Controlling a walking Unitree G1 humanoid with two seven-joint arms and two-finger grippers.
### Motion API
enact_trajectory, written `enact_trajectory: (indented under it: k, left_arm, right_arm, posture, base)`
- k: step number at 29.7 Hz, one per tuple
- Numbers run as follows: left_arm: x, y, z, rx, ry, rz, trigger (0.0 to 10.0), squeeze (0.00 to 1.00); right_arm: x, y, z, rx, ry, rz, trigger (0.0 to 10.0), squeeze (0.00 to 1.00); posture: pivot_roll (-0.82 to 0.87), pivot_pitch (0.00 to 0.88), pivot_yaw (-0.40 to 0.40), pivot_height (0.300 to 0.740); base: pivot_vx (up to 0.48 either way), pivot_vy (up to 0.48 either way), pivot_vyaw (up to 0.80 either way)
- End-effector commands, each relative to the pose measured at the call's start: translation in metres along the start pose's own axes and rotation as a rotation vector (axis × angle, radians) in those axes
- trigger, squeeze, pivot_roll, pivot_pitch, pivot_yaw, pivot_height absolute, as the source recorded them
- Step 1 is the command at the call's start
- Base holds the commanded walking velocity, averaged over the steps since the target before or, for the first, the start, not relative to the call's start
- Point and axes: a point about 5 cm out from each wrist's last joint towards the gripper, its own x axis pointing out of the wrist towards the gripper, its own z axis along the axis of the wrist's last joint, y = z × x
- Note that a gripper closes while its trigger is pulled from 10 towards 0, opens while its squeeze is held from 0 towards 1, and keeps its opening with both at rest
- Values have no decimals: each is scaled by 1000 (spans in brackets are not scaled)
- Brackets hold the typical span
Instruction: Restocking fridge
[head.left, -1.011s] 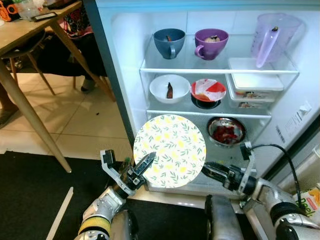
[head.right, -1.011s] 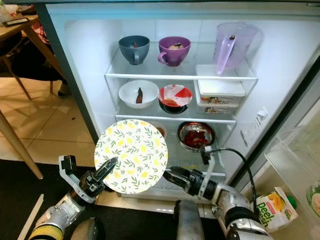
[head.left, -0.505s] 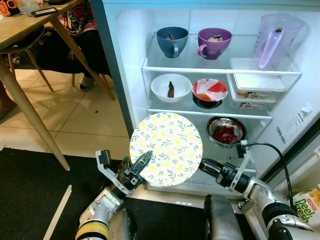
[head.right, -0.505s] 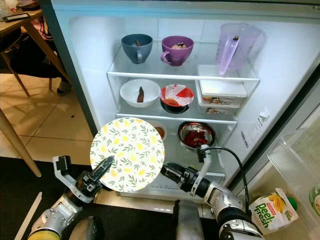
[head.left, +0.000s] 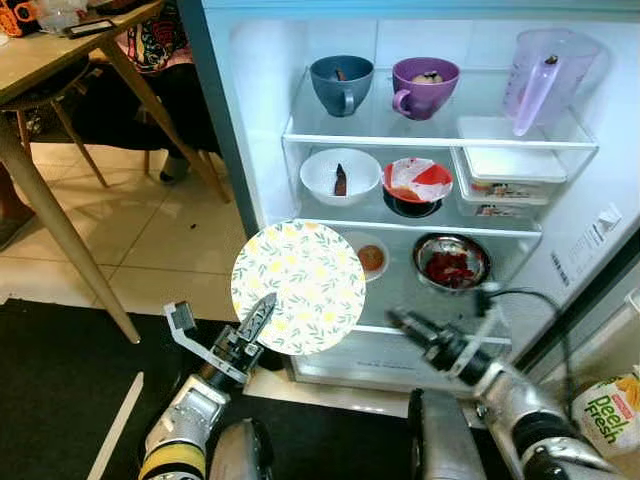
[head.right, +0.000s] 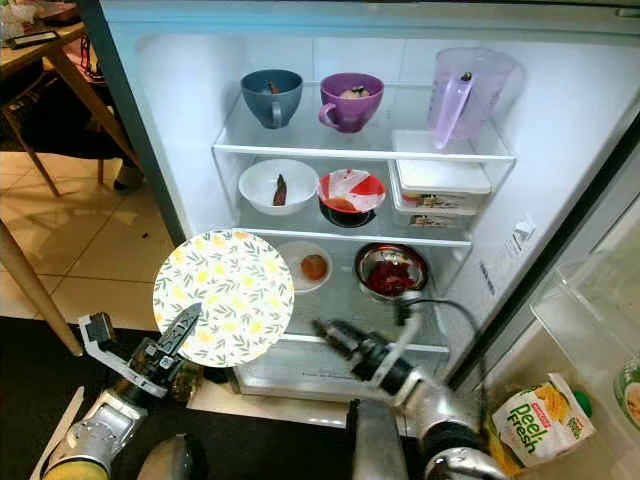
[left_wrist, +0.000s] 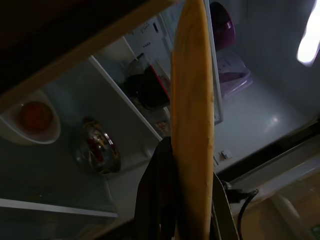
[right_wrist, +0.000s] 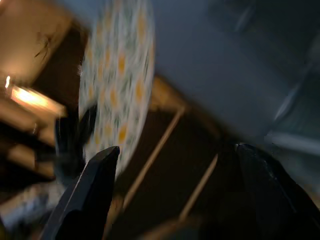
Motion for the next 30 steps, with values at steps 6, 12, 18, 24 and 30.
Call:
enact_trajectory:
  k: [6,12,18,24,30]
  left_arm:
    - [9,-2,-4,-2,14,-22,10000,0]
    - [9,-3,-12,-3,65,-33,10000,0]
    - [7,-2,-20,-7,98,-28,10000,0]
    - [10,-3,-25,-13,106,-40,10000,0]
    - [13,-6,-29,-14,119,-58,10000,0]
  right_arm:
    - [12,6,-4,-6,5,23,10000,0]
    - [20,11,-4,11,-7,57,10000,0]
    - [16,10,4,22,-40,55,10000,0]
    - [19,11,0,18,-11,42,10000,0]
    - [27,14,-1,26,-6,41,9608,0]
  posture:
    - [-35,45,35,451]
    - [-35,41,36,451]
    - [-36,39,35,451]
    - [-34,40,28,451]
    - [-29,43,27,451]
  base:
    - [0,0,0]
    - [0,0,0]
    - [0,0,0]
    - [0,0,0]
    - [0,0,0]
